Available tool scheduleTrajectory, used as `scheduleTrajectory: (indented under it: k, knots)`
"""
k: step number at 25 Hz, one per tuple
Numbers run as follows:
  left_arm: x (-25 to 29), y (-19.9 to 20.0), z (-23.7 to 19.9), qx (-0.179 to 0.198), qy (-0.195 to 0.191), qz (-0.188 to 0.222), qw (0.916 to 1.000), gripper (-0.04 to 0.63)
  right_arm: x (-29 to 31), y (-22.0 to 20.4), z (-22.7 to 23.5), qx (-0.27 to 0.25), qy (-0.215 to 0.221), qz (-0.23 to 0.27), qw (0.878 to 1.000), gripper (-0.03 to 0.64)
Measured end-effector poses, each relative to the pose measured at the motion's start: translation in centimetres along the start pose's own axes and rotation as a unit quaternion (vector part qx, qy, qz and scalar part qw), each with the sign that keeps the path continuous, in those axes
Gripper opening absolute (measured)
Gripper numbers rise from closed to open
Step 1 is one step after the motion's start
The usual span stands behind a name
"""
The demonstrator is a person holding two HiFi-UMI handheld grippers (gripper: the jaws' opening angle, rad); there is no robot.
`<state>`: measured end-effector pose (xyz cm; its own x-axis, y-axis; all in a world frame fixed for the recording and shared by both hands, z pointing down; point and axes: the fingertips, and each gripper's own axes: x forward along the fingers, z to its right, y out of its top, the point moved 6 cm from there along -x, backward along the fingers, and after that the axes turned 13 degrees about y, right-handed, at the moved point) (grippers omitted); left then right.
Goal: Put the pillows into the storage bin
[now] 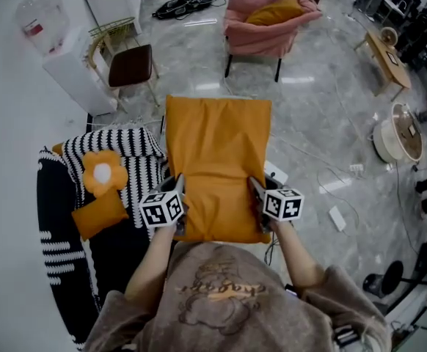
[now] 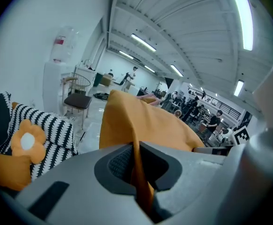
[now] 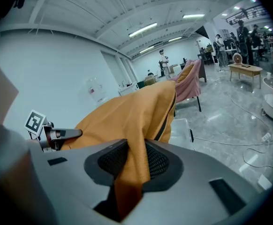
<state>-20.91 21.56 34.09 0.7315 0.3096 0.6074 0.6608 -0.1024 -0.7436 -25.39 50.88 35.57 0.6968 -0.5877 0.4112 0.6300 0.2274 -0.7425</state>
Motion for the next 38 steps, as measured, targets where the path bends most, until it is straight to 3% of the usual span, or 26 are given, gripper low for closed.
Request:
scheduleTrajectory:
  k: [9,16,22,26,32,38]
  knots:
    - [11.4,11.6,-0.3,0.016,-0.017,-0.004,0.9997,0.012,8.6,10.7,5.8,0.017,-0.016,0.011,1.0,0.103]
    - [18.6,16.4,0.0,0.012,-0.015,-0.011,0.9998,0.012,13.3,15.9,10.7,0.018,-0.026,-0.001,1.0,0.101]
    - [25.5,19.4,1.5,-0.01,0.014,-0.013,0.9998,0.012,17.9,20.6,17.1,0.016,-0.002,-0.029,0.999,0.1]
    - [29.7,21.1,2.7,-0.044,0.046,-0.016,0.9978,0.012,21.5,25.3,21.7,-0.007,0.028,-0.059,0.998,0.1]
    - [34.0,21.8,2.9,-0.128,0.133,-0.014,0.9827,0.013,29.0,30.1,27.5,-0.043,0.093,-0.154,0.983,0.098]
    - [37.9,19.8,-1.4,-0.217,0.19,-0.016,0.9574,0.012,39.7,31.0,29.1,-0.105,0.147,-0.227,0.957,0.098]
